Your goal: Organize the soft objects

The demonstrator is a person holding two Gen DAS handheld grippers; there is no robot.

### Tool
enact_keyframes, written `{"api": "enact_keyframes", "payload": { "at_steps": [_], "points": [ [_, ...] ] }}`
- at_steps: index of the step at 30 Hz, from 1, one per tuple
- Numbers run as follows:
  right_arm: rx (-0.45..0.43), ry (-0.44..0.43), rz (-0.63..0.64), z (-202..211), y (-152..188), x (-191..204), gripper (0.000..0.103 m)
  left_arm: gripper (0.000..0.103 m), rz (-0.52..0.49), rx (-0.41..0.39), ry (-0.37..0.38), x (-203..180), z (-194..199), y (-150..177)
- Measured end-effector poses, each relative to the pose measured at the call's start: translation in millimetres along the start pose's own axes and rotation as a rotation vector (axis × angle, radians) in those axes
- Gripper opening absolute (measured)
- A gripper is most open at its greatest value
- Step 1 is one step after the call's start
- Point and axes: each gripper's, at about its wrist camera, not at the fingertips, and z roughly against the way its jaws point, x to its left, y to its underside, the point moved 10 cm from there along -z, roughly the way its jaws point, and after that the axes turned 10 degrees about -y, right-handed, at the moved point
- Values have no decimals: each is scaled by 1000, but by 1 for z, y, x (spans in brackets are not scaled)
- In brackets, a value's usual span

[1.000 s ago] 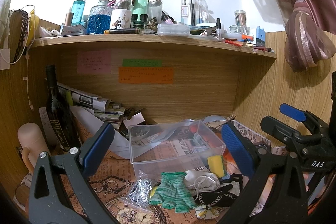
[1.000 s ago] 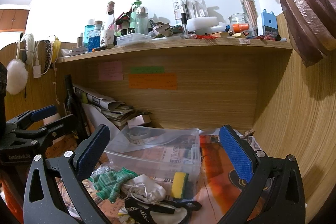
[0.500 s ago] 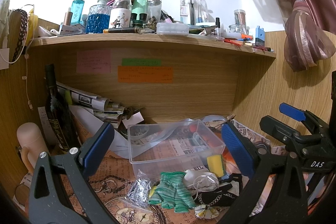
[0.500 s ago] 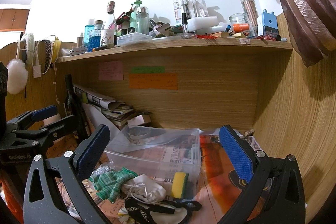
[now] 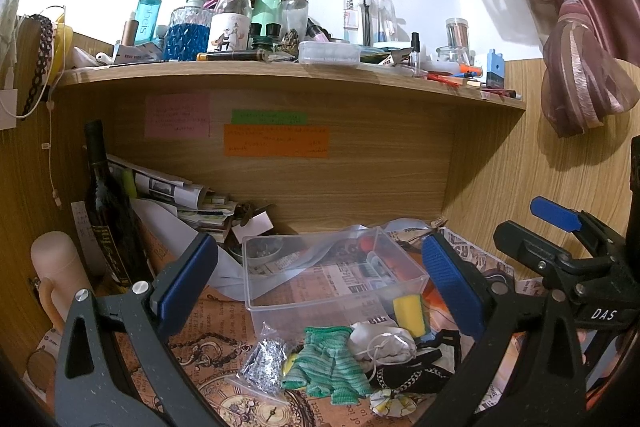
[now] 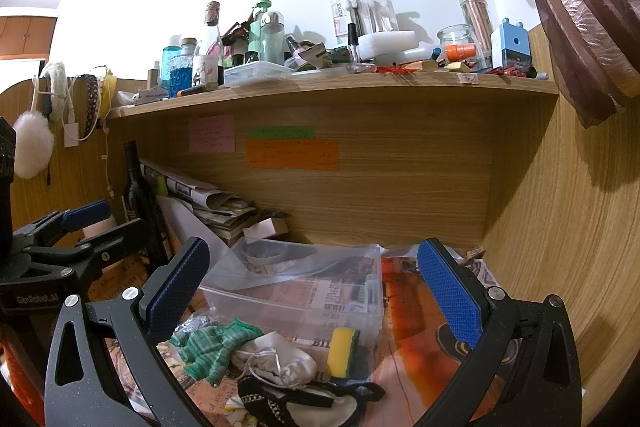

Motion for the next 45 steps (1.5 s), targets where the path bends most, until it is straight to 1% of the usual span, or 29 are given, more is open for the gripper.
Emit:
{"api": "enact_keyframes", "payload": {
  "at_steps": [7, 11, 14, 19, 22, 27, 28, 29, 30, 32, 33, 35, 40, 43, 44, 45],
  "points": [
    [1, 2, 3, -1, 0, -1, 103, 103, -4, 12, -3, -1, -4, 5],
    [14, 9, 11, -6, 5, -3, 103, 103, 1, 52, 0, 4, -15, 15],
    [44, 16, 10, -13, 13, -9, 103, 103, 13, 106, -11, 14, -29, 26],
    [144, 55, -10, -30, 38, -30, 103, 103, 25, 228, -25, 32, -57, 54],
    [197, 62, -32, -37, 52, -42, 103, 103, 34, 303, -41, 45, -74, 74],
    [286, 64, -58, -49, 79, -56, 102, 103, 33, 400, -68, 61, -95, 104],
    [307, 63, -65, -52, 85, -57, 101, 102, 28, 414, -76, 64, -98, 110],
    [321, 62, -68, -54, 89, -58, 98, 97, 20, 430, -83, 66, -102, 116],
    [341, 59, -74, -57, 95, -59, 97, 90, 10, 447, -86, 68, -105, 121],
    [369, 50, -87, -63, 104, -60, 90, 86, -6, 487, -83, 69, -110, 133],
    [388, 40, -99, -66, 109, -60, 89, 86, -8, 502, -79, 70, -113, 138],
    [413, 21, -119, -72, 117, -59, 82, 86, -8, 533, -70, 71, -117, 149],
    [475, -22, -166, -90, 135, -56, 75, 86, -5, 599, -22, 66, -127, 169],
    [516, -41, -189, -99, 147, -55, 65, 85, -1, 618, 5, 61, -129, 175],
    [526, -44, -195, -101, 149, -55, 61, 84, 1, 623, 14, 59, -129, 177],
    [536, -46, -200, -102, 152, -55, 59, 80, 1, 627, 23, 58, -128, 179]
  ]
}}
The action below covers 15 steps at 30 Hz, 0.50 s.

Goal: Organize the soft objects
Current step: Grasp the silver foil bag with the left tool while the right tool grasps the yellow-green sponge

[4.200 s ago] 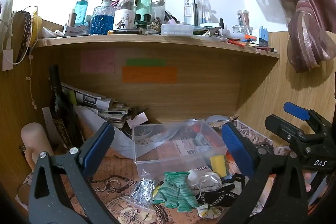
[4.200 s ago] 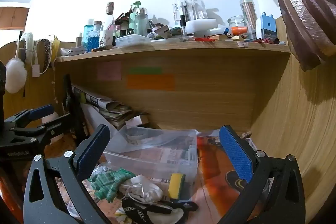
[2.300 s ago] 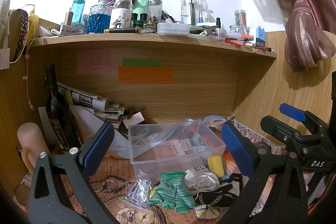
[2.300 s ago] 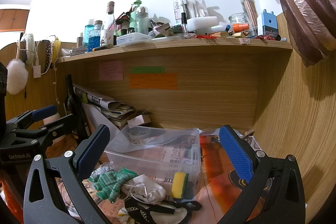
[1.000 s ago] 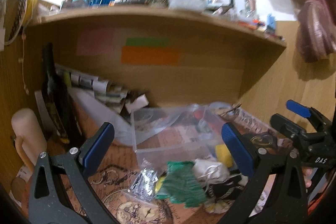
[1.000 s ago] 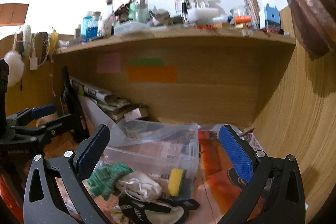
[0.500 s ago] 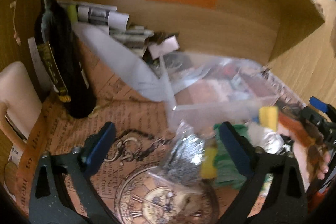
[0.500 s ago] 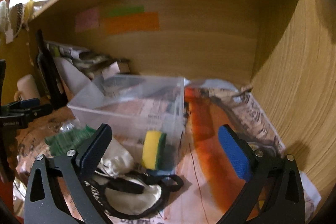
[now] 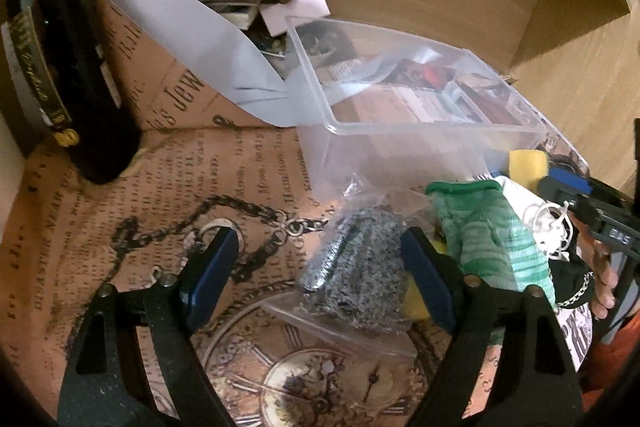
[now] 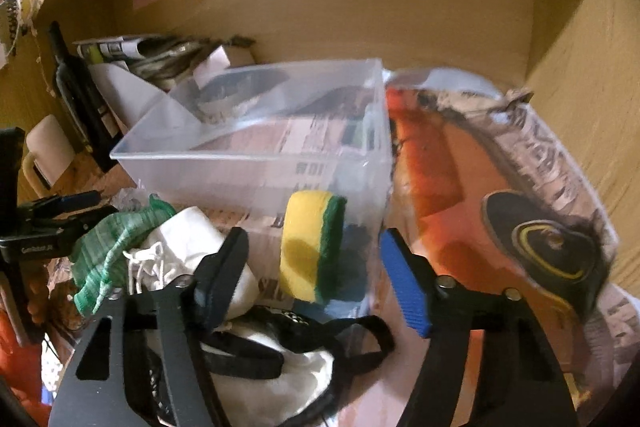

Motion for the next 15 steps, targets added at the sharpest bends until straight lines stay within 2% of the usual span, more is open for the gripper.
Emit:
{"api": "enact_keyframes", "payload": {
  "at_steps": [1, 4, 6, 15],
  "points": [
    [12, -3, -5, -4, 1, 0, 55, 77, -4, 5, 14, -2, -1, 2],
    [31, -13, -20, -11, 5, -1, 40, 59, -4, 15, 59, -7, -1, 3],
    [35, -20, -30, -13, 6, -2, 30, 43, -9, 23, 87, -11, -1, 4],
    [-31, 3, -1, 3, 1, 4, 26, 16, -13, 0, 56, -12, 7, 5]
  ]
}}
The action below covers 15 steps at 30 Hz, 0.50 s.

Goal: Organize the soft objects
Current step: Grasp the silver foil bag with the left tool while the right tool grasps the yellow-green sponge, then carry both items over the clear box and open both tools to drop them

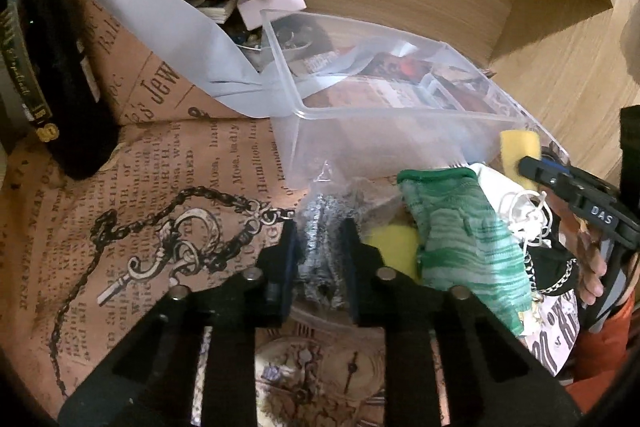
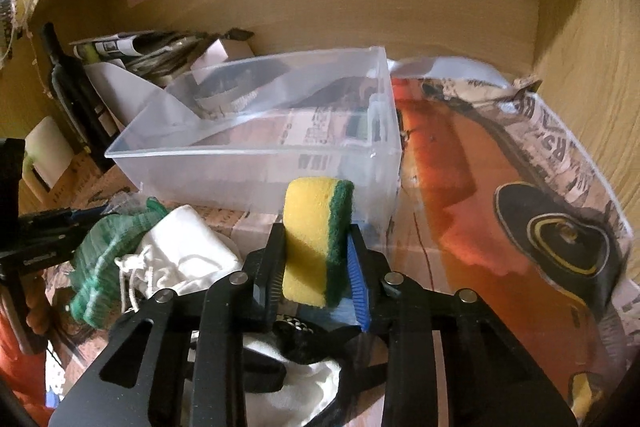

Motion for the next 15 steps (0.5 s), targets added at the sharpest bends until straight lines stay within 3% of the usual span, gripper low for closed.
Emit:
{"api": "enact_keyframes", "payload": {
  "at_steps": [5, 15],
  "points": [
    [-50, 8, 14, 16, -6, 4, 26, 9, 4, -32, -34, 3, 15, 1],
    [-151, 23, 30, 47, -21, 8, 26, 8, 23, -165, -106, 16, 60, -23]
  ]
}}
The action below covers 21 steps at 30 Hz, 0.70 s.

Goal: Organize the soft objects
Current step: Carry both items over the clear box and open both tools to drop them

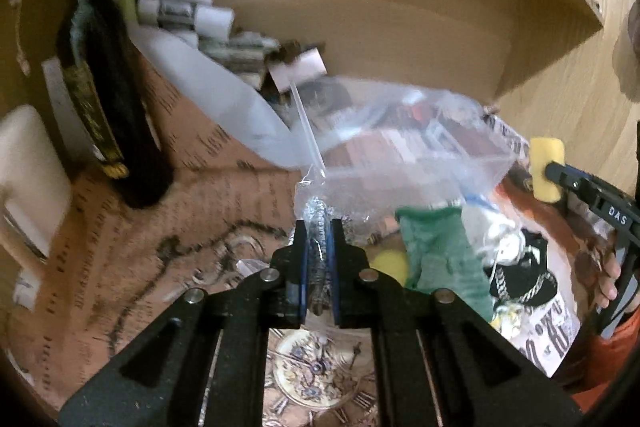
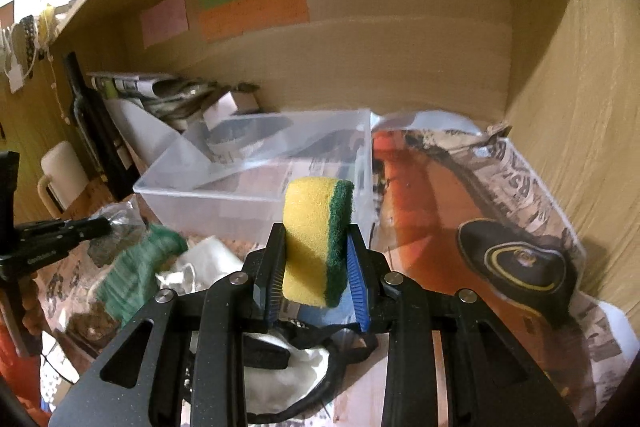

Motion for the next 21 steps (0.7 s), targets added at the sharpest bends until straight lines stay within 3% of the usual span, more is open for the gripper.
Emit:
{"api": "enact_keyframes", "payload": {
  "at_steps": [3, 11, 21],
  "points": [
    [-24, -3, 2, 5, -5, 2, 26, 8, 9, -53, -24, 4, 11, -15],
    [-90, -9, 41, 12, -29, 10, 26, 8, 17, -170, -2, -7, 28, -63],
    [-152, -26, 105, 6, -70, 19, 27, 8, 3, -190, 34, -37, 6, -103]
  ]
}}
